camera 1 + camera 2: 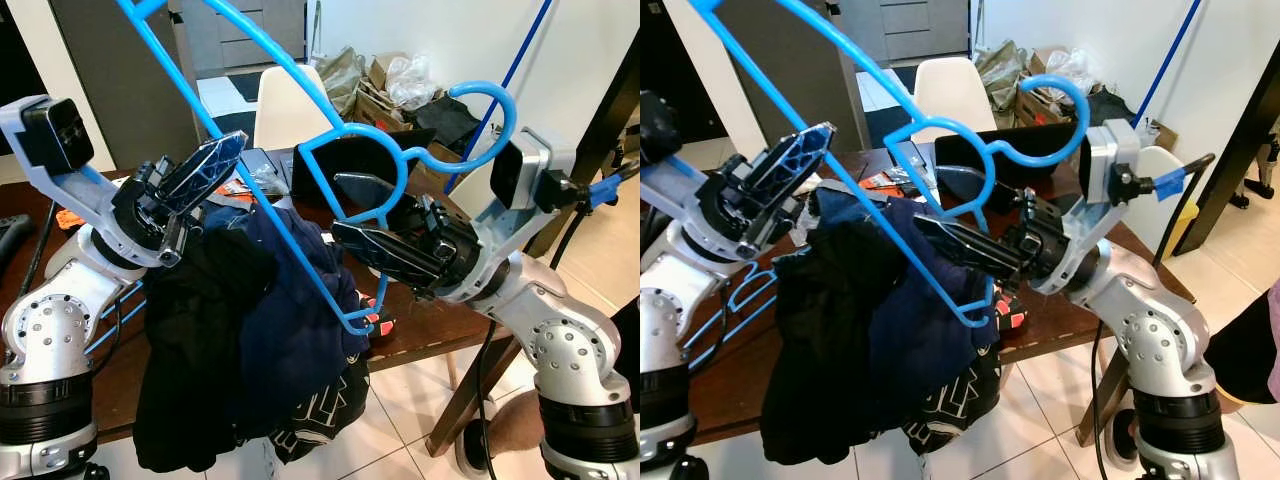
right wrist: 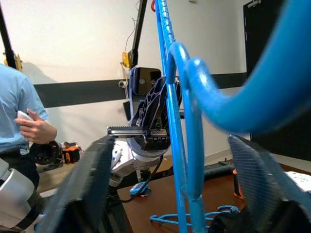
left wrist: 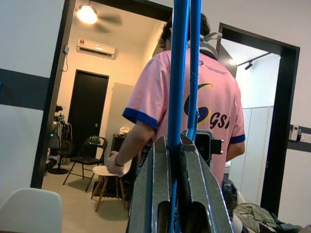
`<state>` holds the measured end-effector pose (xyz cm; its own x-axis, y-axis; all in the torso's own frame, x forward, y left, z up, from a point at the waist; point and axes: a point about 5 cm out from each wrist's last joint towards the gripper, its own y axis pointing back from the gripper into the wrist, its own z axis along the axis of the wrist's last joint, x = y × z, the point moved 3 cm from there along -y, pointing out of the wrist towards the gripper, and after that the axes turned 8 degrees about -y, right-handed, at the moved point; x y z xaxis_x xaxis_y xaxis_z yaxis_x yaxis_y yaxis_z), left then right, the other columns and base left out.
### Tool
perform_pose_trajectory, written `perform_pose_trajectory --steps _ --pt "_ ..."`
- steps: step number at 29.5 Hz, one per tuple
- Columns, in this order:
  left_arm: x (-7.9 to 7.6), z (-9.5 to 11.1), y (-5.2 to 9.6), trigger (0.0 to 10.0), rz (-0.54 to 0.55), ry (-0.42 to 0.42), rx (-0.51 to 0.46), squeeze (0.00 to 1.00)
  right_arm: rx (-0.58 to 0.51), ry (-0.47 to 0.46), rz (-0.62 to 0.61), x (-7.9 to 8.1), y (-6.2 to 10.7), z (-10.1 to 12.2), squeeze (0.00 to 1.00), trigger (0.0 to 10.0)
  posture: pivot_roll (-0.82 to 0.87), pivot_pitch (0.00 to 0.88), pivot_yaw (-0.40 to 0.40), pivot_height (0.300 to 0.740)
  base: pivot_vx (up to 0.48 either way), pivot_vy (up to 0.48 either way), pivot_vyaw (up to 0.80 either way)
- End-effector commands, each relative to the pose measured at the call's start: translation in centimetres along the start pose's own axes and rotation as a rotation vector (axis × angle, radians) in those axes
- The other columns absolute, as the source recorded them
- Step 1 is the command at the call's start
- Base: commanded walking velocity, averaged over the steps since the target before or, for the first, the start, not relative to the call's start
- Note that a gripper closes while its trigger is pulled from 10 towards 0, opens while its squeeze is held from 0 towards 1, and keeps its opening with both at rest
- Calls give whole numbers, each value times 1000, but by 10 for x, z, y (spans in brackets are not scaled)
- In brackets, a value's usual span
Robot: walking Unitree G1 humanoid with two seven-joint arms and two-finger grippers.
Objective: Hang hanger
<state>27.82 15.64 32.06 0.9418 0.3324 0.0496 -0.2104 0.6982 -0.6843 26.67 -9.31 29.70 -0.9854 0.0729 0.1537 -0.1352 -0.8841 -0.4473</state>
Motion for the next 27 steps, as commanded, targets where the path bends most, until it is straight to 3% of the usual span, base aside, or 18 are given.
perform_pose_trajectory --steps 1,2,24,25,26,27 --pt "-2 -3 2 0 -6 25 -7 0 -12 16 3 0 -1 4 0 902 12 0 28 740 0 0 0" --pt "-2 -4 2 0 -8 26 -7 0 -12 15 5 1 -2 3 0 0 13 0 29 740 0 0 0" --pt "-1 1 2 0 -4 13 -18 0 -5 26 0 -1 0 3 0 0 14 0 30 740 0 0 0" --pt "0 0 2 1059 1 16 -18 0 -5 27 -3 -1 0 3 0 0 15 0 30 740 0 0 0" --pt "2 -3 3 9020 23 27 -3 1000 -5 29 -11 -2 0 3 0 0 14 0 30 740 0 0 0" --pt "2 -3 3 9020 23 27 -3 1000 -5 29 -11 -2 0 3 0 0 14 0 30 740 0 0 0"
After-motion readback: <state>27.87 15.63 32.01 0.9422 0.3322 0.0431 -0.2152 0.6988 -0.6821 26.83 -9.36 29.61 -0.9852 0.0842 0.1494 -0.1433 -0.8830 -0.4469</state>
